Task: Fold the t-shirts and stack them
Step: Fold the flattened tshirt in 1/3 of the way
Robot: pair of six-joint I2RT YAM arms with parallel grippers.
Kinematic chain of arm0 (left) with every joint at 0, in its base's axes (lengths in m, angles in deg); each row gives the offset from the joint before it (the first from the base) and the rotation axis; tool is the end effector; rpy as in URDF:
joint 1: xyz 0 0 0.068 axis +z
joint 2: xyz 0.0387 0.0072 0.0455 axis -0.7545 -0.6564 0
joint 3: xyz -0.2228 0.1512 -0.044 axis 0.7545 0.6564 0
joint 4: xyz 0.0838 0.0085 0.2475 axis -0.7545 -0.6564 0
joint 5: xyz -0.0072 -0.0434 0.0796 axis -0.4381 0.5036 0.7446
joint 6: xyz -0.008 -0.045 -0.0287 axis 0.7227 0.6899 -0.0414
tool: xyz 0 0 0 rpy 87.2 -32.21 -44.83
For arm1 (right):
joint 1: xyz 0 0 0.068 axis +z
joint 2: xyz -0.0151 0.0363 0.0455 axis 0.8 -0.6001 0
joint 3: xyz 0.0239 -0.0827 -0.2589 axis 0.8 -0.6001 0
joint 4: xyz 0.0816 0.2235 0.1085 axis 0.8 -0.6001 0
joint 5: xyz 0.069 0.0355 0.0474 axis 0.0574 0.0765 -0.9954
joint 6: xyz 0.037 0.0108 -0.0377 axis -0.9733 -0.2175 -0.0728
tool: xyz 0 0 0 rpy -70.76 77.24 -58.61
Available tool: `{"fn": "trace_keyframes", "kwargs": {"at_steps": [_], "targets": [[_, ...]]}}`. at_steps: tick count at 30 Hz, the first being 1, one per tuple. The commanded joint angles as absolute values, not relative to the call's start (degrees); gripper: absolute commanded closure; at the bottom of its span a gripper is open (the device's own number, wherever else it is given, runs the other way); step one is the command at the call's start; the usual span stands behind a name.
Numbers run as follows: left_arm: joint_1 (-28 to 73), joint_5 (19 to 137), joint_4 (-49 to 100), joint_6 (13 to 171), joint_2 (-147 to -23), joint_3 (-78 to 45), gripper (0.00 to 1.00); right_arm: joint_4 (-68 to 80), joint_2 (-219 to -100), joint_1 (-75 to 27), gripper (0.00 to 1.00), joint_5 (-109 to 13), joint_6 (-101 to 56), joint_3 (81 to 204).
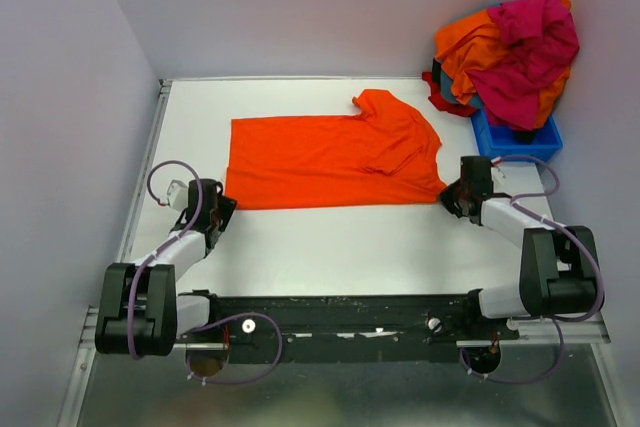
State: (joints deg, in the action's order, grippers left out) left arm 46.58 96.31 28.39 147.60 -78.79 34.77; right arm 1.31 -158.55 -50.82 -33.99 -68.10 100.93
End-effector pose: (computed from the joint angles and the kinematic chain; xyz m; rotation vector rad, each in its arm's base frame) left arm 0.2132 -0.0029 0.1420 -1.3313 1.9354 -0.4121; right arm 0.2562 0.0064 0.1544 1.0919 2.2169 0.2815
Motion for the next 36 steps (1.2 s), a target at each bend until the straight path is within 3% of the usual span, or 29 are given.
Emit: {"fn": "trace_keyframes", "kwargs": {"at_steps": [1, 10, 15, 16, 18, 19, 24, 31, 36], "targets": [[46.34, 99.1, 26.06, 148.01, -80.97, 35.13, 0.47, 2.53, -159.8, -50.93, 0.99, -31.08, -65.74, 103.36], [46.25, 101.56, 25.35, 148.01, -82.46, 33.64, 0.5, 5.25, -159.54, -50.93, 0.99, -34.25, -64.24, 102.04], [46.25, 100.78, 27.8, 147.31, -86.32, 32.76, 0.67, 5.6, -159.71, -50.93, 0.99, -34.95, -64.15, 101.78], [46.25, 100.34, 29.82, 146.35, -87.11, 33.11, 0.73, 5.6, -159.54, -50.93, 0.99, -34.95, -64.06, 101.78], [46.25, 97.97, 36.49, 144.15, -88.43, 34.16, 0.97, 5.52, -158.92, -50.93, 0.99, -34.87, -63.98, 101.86], [46.25, 97.7, 38.35, 142.66, -88.61, 34.34, 1.0, 5.17, -158.57, -50.93, 0.99, -34.69, -63.89, 101.78], [46.25, 103.4, 28.54, 141.59, -83.79, 29.34, 1.0, 2.18, -157.08, -50.93, 0.99, -31.97, -64.24, 103.0], [46.52, 103.94, 17.02, 137.9, -78.25, 17.48, 1.0, -4.33, -154.28, -50.93, 0.99, -38.46, -61.87, 120.83], [46.52, 104.64, 14.19, 138.51, -72.28, 19.65, 1.0, -8.62, -147.41, -51.1, 0.99, -34.7, -61.25, 120.68]]}}
